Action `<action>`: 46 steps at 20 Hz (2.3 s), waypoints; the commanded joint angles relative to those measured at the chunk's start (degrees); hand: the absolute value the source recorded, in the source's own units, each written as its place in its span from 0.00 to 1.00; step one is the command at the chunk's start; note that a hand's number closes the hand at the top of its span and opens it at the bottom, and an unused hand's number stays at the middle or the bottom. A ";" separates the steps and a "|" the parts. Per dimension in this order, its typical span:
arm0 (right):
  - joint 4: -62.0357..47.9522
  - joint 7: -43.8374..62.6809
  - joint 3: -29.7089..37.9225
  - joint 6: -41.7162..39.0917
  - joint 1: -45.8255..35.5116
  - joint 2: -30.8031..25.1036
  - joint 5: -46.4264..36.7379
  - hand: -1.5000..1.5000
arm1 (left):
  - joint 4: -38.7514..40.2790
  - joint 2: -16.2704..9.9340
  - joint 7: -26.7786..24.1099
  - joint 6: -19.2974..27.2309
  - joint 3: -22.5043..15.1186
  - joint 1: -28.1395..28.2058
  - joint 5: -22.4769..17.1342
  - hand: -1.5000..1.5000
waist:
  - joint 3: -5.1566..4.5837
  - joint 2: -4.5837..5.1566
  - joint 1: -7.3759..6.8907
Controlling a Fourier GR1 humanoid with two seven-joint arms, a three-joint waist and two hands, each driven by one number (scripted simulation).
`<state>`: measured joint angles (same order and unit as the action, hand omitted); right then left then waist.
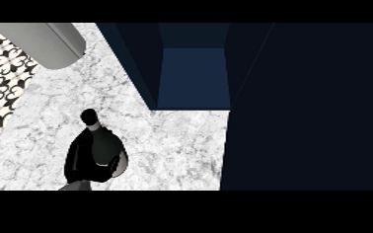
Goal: Pick up the wine, place it into the cabinet and close the cabinet
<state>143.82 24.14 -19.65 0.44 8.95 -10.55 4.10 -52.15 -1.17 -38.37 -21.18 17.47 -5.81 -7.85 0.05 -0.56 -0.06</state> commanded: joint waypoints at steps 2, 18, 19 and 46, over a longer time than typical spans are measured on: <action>13.28 3.09 1.10 -1.33 6.48 -2.24 4.57 0.00 | -10.33 1.12 1.56 1.12 -3.93 5.53 -6.88 1.00 | 0.05 -0.01 0.34; 9.03 4.25 4.91 -1.62 0.90 -1.57 7.14 0.00 | -41.93 1.17 24.13 34.68 -34.91 4.35 -9.99 1.00 | 0.03 0.32 0.60; 13.80 6.25 2.12 -0.73 4.12 -1.16 6.04 0.00 | -40.81 1.17 23.78 34.21 -32.35 2.63 -10.55 1.00 | -0.01 0.22 1.12; 11.56 5.14 6.30 -4.37 2.66 -0.08 8.67 0.00 | -10.97 1.17 19.54 55.92 -41.87 -21.21 -21.54 1.00 | -0.09 0.69 1.70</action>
<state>143.92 24.21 -16.53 -3.92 9.85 -9.25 5.72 -67.68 0.00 -15.02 34.54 -22.95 -27.01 -26.27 -0.03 0.07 1.72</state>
